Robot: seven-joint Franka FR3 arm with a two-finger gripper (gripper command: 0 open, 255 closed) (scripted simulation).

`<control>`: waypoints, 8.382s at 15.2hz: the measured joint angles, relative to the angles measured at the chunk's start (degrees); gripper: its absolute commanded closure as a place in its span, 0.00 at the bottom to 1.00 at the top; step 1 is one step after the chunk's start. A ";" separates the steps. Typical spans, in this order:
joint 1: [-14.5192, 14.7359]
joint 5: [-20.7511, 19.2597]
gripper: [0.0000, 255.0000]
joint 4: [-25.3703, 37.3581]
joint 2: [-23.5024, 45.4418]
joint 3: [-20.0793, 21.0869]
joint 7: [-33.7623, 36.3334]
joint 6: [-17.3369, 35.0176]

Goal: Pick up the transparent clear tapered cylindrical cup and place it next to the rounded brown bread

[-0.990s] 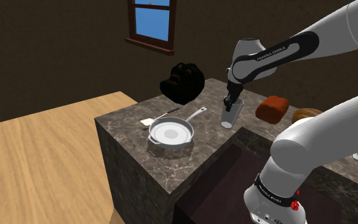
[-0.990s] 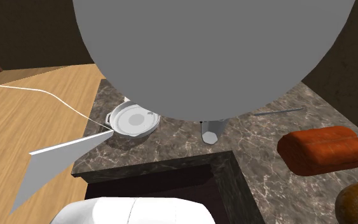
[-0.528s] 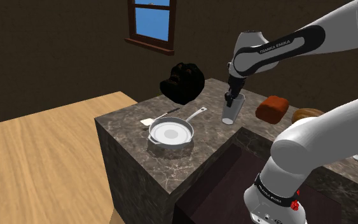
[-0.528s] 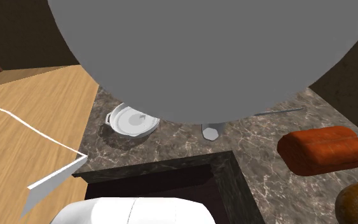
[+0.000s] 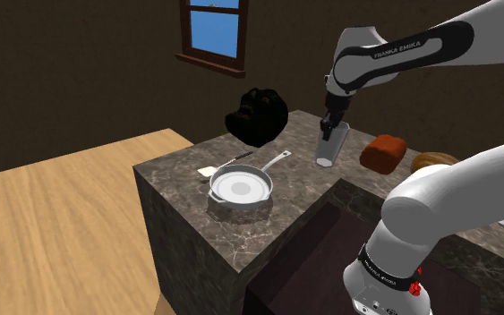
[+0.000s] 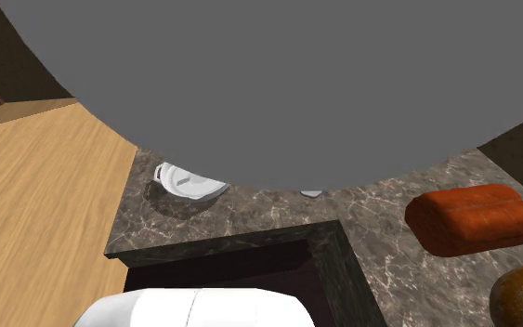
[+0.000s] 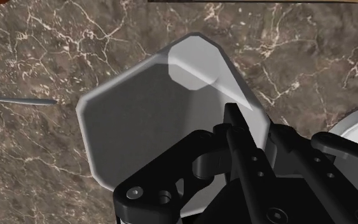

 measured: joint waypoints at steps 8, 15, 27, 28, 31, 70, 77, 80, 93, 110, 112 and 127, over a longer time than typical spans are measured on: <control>0.43 1.20 1.00 5.20 -1.35 1.17 -0.72 -6.54; 0.82 2.18 1.00 10.33 -1.69 2.10 -1.33 -11.98; 1.30 3.47 1.00 19.66 -1.18 3.35 -2.51 -20.76; 1.36 3.58 1.00 20.38 -1.06 3.48 -2.53 -21.36; 1.48 3.87 1.00 23.08 -0.59 3.72 -2.88 -23.58; -0.46 -9.75 1.00 40.51 3.98 -39.69 -46.65 -20.77; -0.94 -11.07 1.00 35.43 3.20 -41.15 -45.81 -16.13; -1.19 -11.72 1.00 33.05 2.89 -41.71 -45.29 -13.99; -0.37 -14.20 1.00 24.89 3.44 -47.04 -44.16 -4.32; 4.12 -16.61 1.00 17.82 6.47 -56.67 -43.36 7.78; 4.16 -16.62 1.00 17.86 6.49 -56.54 -43.28 7.99; -1.10 -15.78 0.00 20.13 3.68 -49.17 -43.65 0.86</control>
